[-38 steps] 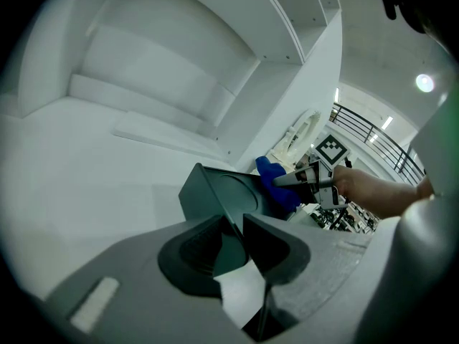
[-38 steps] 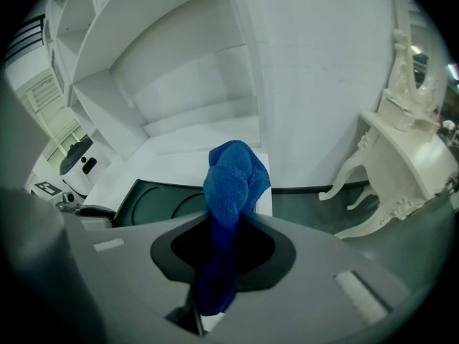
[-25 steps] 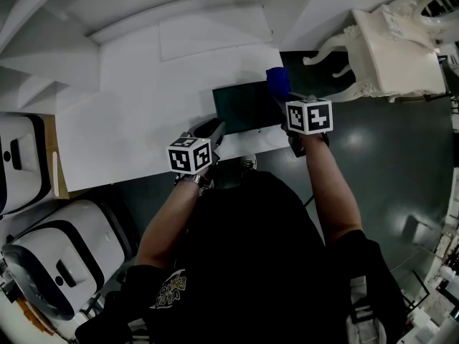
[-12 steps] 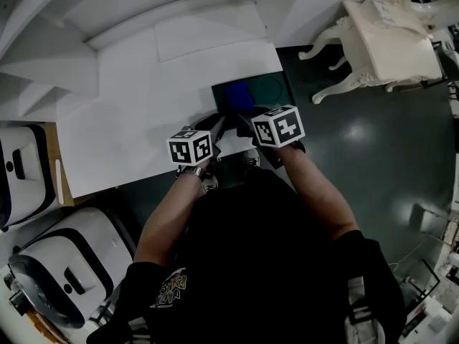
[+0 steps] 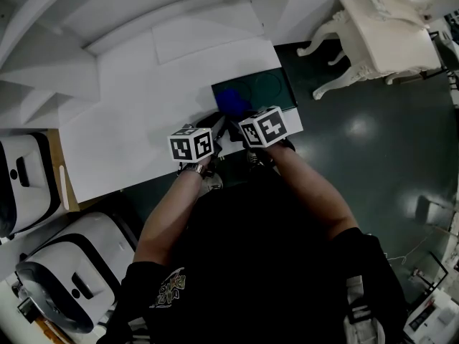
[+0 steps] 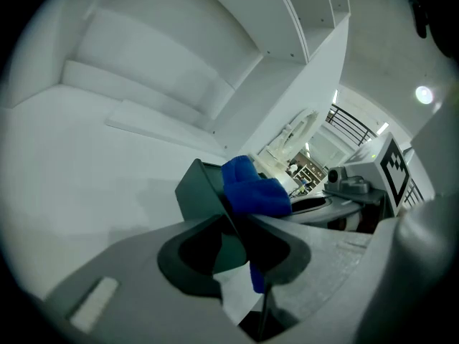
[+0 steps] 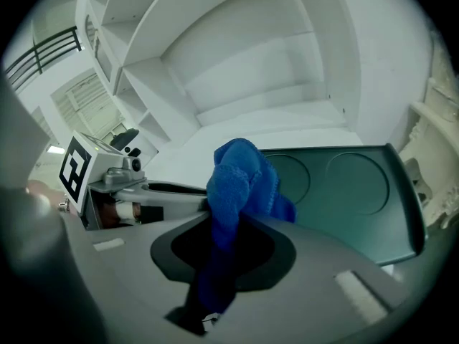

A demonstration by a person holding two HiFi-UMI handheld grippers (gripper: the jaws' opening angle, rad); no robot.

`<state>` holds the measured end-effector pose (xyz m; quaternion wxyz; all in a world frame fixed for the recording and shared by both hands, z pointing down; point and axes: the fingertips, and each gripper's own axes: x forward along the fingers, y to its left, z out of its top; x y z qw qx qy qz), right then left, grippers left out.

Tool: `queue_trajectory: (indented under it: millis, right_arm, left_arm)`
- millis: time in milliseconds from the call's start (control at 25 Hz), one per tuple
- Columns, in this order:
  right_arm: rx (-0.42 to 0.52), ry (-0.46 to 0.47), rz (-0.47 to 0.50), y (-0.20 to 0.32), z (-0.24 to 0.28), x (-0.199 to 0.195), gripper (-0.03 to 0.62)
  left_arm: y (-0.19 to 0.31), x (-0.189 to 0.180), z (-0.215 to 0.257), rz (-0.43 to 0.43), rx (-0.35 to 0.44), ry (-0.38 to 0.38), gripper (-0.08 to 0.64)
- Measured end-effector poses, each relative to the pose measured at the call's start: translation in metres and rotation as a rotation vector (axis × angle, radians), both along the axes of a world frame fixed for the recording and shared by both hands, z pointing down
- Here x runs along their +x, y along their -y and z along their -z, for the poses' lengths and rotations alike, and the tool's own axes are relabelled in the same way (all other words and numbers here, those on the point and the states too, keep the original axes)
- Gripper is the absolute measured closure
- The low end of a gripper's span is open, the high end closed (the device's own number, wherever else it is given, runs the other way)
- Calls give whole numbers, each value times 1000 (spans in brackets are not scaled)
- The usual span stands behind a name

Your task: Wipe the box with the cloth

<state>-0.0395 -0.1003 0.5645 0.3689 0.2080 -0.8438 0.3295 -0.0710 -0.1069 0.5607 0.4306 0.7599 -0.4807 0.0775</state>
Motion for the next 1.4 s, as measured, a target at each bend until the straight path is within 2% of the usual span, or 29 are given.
queue_trajectory:
  millis: [360, 760, 1040, 1400]
  right_arm:
    - [-20, 9, -70, 10, -2, 20, 499]
    - [-5, 2, -273, 48, -4, 101, 499]
    - [12, -29, -371, 69, -4, 155, 499]
    - [4, -24, -388, 71, -6, 166, 500]
  left_arm:
    - [0, -1, -1, -20, -2, 11, 456]
    - [0, -1, -1, -31, -3, 8, 454]
    - [0, 1, -1, -34, -4, 4, 454]
    - [0, 0, -2, -31, 1, -5, 452]
